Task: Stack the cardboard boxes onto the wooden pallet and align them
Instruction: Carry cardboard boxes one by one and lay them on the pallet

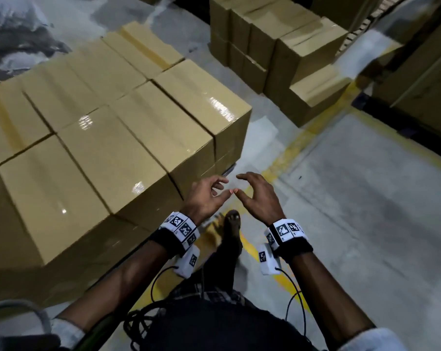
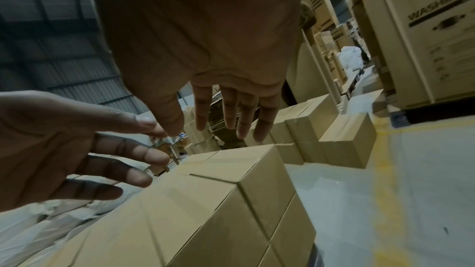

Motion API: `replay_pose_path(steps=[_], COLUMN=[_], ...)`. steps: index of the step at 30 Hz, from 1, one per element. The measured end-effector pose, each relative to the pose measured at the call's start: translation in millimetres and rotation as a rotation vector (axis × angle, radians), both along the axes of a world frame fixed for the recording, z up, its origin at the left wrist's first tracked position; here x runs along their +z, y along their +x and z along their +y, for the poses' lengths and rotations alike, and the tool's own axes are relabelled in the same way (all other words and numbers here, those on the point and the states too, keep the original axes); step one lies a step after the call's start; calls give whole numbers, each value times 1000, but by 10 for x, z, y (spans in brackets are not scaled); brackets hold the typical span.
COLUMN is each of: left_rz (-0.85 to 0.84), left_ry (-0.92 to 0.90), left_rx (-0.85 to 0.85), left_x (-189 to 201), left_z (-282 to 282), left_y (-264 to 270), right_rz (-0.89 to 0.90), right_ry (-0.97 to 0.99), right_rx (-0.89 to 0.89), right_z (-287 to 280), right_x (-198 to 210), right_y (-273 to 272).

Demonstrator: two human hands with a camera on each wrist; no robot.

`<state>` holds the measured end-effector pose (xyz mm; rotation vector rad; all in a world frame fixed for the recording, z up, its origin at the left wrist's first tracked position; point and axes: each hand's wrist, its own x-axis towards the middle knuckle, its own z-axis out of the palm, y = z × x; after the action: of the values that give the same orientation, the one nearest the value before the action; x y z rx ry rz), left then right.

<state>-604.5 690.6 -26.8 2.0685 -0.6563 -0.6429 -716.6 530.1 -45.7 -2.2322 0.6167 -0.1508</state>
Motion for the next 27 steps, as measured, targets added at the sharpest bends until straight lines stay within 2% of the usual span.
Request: replay_pose_path(steps=[5,11,16,21,24,27], left_rz=[51,84,19,-25,-89,-91], left_ry=[-2,-21,2,91,94,120], left_rx=[-60,-97,-199,-248,-240,-236], left_x=[-4,115,219,7,-52,22], left_z=[-1361,-2792,-3896,-5139,-5976,-6781], left_y=[541,1243,1586,1890,2083,2259], right_rz=[72,59,68,37,13,55], right_ry=[-14,9,62,101,137,153], right_rx=[-110,-233,-339,-418,-423,-407], right_z=[-1259,-2538,-3576,-4903,-5796,-6615], right_x=[38,199,99,-110,-223,-157], right_y=[387,811,981,1205,1376,1537])
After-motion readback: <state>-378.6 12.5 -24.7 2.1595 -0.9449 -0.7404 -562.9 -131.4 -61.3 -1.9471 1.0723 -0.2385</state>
